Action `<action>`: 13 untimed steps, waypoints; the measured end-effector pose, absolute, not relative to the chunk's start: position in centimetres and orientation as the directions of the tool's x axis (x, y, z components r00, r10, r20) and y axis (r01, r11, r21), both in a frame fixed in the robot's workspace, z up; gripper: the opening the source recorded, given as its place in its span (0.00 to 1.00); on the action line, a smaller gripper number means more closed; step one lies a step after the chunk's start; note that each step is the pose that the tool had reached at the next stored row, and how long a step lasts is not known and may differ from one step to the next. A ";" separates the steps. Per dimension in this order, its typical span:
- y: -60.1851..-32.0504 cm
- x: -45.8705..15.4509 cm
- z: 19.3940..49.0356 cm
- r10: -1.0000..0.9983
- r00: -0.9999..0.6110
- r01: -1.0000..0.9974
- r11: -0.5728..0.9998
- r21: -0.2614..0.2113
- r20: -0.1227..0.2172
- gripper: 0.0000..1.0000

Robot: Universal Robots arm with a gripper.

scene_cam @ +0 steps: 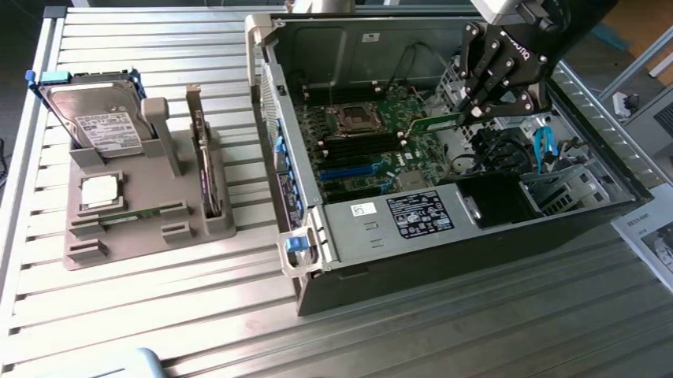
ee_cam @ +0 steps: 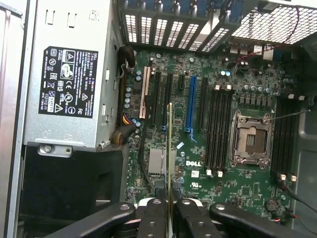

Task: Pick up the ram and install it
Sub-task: 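Insert the ram into the slot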

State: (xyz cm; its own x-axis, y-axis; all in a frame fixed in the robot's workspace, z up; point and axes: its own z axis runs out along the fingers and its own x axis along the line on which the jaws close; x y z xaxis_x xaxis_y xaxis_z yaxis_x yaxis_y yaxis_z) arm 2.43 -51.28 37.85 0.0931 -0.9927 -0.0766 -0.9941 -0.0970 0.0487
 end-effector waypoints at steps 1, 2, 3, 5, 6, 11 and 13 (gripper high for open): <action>-51.3 2.4 37.9 -0.993 0.093 -0.994 -0.097 0.049 -0.077 0.14; -51.3 2.4 37.8 -0.993 0.093 -0.994 -0.097 0.049 -0.076 0.14; -51.3 2.4 37.8 -0.993 0.093 -0.994 -0.097 0.049 -0.076 0.14; -51.3 2.4 37.8 -0.993 0.093 -0.994 -0.097 0.049 -0.076 0.14; -51.3 2.4 37.7 -0.993 0.093 -0.994 -0.097 0.049 -0.076 0.14; -50.6 2.2 36.2 -0.997 0.032 -0.998 -0.035 0.049 -0.075 0.14; -50.4 2.1 35.6 -0.997 -0.008 -0.999 0.004 0.049 -0.073 0.14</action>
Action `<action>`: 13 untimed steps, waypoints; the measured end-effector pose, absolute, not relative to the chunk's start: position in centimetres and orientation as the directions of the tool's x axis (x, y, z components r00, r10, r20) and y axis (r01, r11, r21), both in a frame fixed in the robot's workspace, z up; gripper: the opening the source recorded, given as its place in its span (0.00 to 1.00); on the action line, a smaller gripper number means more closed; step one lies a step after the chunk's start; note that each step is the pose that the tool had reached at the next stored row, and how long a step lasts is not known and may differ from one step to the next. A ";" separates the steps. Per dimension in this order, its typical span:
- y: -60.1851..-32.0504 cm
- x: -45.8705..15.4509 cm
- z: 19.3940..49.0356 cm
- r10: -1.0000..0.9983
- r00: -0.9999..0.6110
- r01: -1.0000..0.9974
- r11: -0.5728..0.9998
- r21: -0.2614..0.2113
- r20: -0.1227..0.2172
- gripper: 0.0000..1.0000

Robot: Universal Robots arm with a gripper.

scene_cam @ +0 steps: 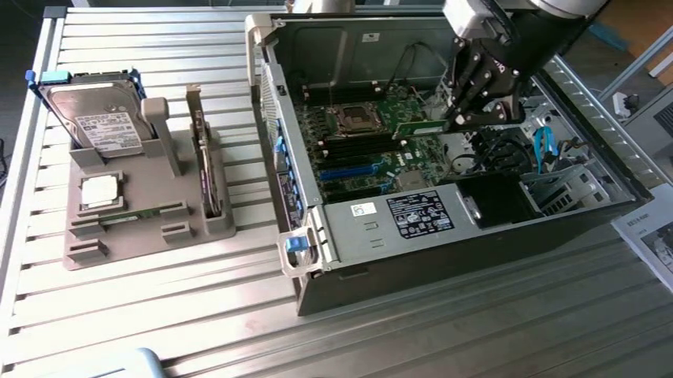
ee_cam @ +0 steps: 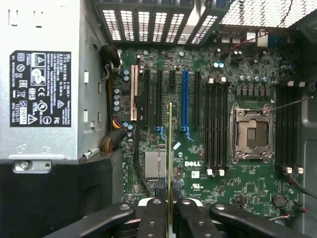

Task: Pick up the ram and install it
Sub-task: 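Insert the ram into the slot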

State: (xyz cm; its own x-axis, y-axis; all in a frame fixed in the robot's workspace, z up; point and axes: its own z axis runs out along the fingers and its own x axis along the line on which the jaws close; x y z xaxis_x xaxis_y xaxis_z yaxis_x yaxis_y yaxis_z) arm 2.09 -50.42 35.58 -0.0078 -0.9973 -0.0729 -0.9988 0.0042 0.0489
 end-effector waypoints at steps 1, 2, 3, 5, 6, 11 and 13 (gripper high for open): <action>-50.3 2.0 35.3 -0.997 -0.017 -0.999 0.014 0.049 -0.073 0.14; -50.0 1.7 34.9 -0.997 -0.024 -0.999 0.020 0.049 -0.073 0.14; -49.7 1.5 34.6 -0.997 -0.028 -0.999 0.024 0.049 -0.073 0.14; -49.3 1.2 34.1 -0.997 -0.034 -0.998 0.031 0.049 -0.073 0.14; -49.2 1.2 33.9 -0.997 -0.036 -0.998 0.033 0.049 -0.073 0.14; -47.8 0.8 32.7 -0.996 -0.044 -0.998 0.041 0.049 -0.073 0.14; -47.4 0.4 32.3 -0.996 -0.044 -0.998 0.041 0.049 -0.073 0.14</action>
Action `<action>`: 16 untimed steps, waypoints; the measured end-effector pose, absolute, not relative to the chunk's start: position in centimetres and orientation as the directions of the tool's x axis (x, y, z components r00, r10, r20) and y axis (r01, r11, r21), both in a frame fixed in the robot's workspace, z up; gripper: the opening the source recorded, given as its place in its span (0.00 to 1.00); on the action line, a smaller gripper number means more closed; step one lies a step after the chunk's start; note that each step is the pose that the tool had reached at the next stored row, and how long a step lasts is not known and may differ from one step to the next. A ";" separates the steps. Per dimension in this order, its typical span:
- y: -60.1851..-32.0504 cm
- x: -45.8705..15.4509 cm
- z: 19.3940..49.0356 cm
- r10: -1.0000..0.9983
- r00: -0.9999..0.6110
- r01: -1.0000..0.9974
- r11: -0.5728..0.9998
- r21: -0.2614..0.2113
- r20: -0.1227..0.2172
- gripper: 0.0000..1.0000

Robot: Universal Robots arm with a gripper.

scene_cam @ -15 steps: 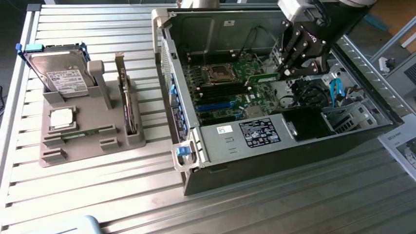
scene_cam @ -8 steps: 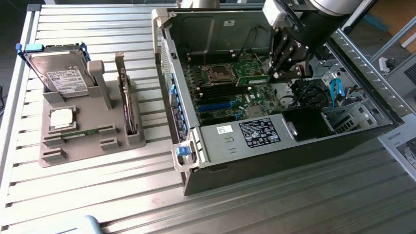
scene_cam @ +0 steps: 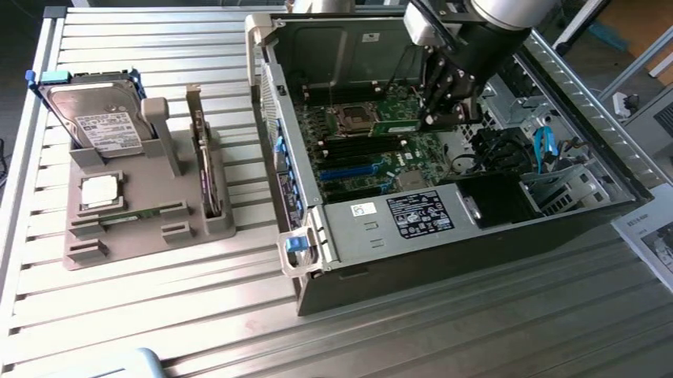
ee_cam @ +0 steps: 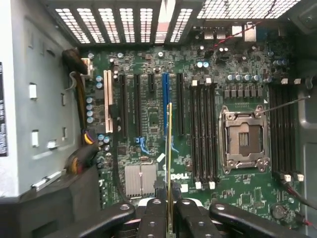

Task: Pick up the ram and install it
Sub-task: 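Insert the ram into the slot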

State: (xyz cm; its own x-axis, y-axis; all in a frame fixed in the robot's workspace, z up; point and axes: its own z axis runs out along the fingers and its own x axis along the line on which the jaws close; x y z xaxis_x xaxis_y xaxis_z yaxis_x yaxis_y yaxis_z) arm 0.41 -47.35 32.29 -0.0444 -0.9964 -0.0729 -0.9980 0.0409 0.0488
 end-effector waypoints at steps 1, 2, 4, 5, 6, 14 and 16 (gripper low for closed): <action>-47.2 0.2 32.1 -0.996 -0.044 -0.998 0.041 0.049 -0.073 0.14; -47.0 -0.1 31.9 -0.996 -0.044 -0.998 0.041 0.048 -0.073 0.14; -46.9 -0.5 31.4 -0.997 -0.037 -0.998 0.034 0.047 -0.073 0.14; -46.6 -0.9 30.8 -0.997 -0.026 -0.999 0.023 0.046 -0.073 0.14; -46.5 -0.9 30.6 -0.997 -0.014 -0.999 0.011 0.045 -0.073 0.14; -44.5 -1.4 28.9 -0.997 -0.006 -0.999 0.003 0.043 -0.073 0.14; -44.1 -1.7 28.5 -0.997 -0.006 -0.999 0.003 0.043 -0.073 0.14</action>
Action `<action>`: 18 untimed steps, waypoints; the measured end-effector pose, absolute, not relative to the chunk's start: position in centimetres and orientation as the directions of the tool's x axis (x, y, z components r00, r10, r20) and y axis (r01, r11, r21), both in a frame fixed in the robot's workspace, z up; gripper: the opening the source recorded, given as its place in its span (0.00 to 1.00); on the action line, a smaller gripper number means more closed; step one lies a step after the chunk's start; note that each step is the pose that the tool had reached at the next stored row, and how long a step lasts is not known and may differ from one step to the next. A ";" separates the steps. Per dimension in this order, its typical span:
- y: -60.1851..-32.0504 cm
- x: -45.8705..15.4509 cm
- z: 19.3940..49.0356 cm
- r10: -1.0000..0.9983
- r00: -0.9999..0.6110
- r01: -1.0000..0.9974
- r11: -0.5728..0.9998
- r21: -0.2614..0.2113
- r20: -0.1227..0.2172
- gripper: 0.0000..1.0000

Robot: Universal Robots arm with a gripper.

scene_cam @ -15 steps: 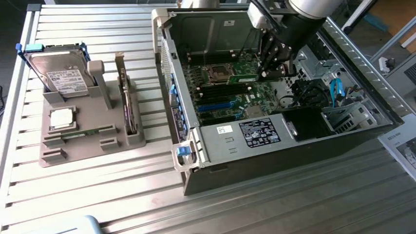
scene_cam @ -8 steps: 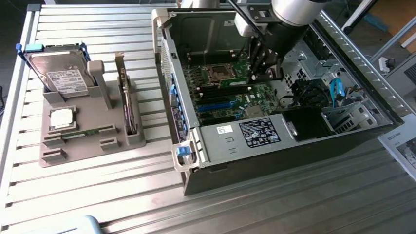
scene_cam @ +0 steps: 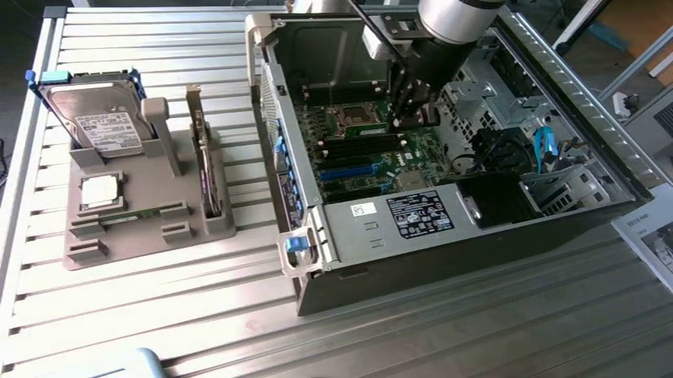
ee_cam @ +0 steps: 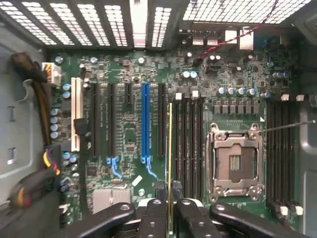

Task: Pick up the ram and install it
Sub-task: 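Insert the ram into the slot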

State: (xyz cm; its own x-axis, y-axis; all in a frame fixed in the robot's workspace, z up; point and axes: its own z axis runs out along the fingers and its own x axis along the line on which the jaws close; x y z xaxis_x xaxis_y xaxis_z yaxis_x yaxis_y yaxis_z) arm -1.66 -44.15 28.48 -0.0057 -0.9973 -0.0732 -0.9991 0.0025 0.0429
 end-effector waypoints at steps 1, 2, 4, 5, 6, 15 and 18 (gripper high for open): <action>-44.0 -1.9 28.2 -0.997 -0.005 -0.999 0.002 0.043 -0.073 0.14; -43.9 -2.0 28.1 -0.997 -0.004 -0.999 0.001 0.043 -0.073 0.14; -43.7 -2.4 27.5 -0.997 -0.001 -0.999 -0.002 0.043 -0.073 0.14; -43.6 -2.4 27.3 -0.997 0.000 -0.999 -0.003 0.043 -0.073 0.14; -43.4 -2.4 27.0 -0.997 0.002 -0.999 -0.005 0.043 -0.073 0.14; -42.3 -2.6 25.2 -0.997 0.002 -0.999 -0.005 0.043 -0.073 0.14; -42.1 -2.7 24.2 -0.997 0.002 -0.999 -0.005 0.043 -0.073 0.14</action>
